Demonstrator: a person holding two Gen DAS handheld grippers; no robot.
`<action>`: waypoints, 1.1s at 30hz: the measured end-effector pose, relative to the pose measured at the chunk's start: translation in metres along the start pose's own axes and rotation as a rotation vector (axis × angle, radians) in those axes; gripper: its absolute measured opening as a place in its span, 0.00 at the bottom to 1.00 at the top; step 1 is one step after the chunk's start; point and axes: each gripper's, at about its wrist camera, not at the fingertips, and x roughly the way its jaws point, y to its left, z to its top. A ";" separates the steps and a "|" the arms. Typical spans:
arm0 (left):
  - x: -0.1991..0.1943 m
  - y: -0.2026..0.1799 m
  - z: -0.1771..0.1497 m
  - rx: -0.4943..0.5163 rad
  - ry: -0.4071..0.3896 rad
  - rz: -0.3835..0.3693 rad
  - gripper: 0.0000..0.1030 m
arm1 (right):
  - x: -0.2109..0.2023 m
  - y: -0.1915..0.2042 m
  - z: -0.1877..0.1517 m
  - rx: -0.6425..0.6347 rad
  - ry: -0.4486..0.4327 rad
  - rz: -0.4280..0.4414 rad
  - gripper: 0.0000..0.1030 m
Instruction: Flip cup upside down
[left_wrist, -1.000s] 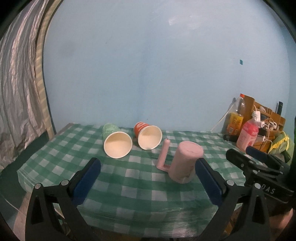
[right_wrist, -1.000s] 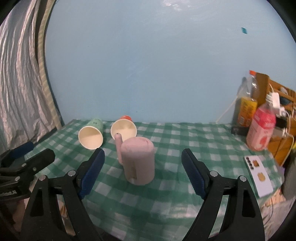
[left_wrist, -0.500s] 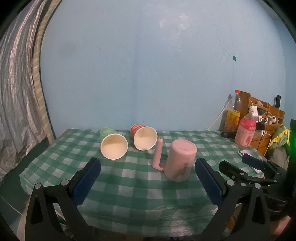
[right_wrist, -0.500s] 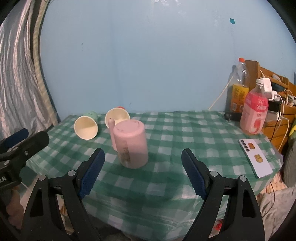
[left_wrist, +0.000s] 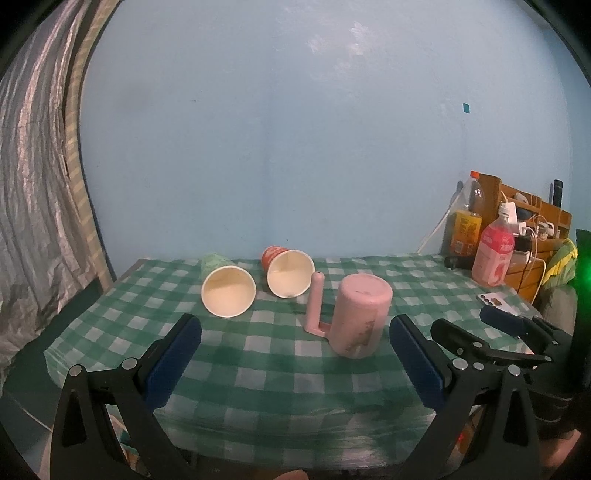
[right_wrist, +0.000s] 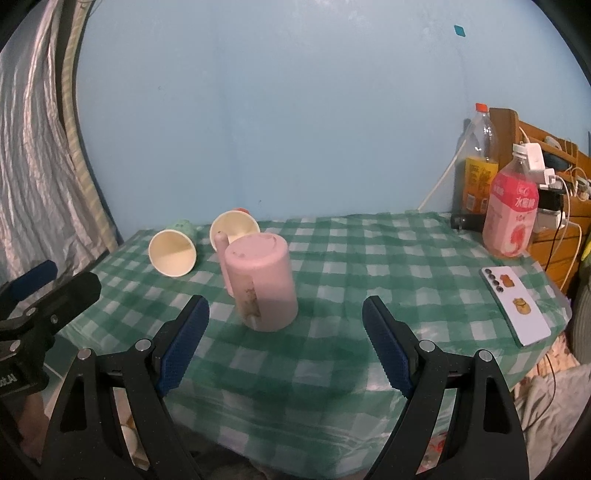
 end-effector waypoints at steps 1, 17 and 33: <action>0.000 0.000 0.000 -0.002 -0.001 0.001 1.00 | 0.000 0.001 0.000 -0.003 0.001 0.000 0.82; 0.001 0.004 0.001 -0.015 0.003 0.025 1.00 | 0.002 0.007 -0.001 -0.004 0.006 0.004 0.82; 0.001 0.005 0.000 -0.012 0.009 0.031 1.00 | 0.002 0.007 -0.001 -0.006 0.007 0.005 0.82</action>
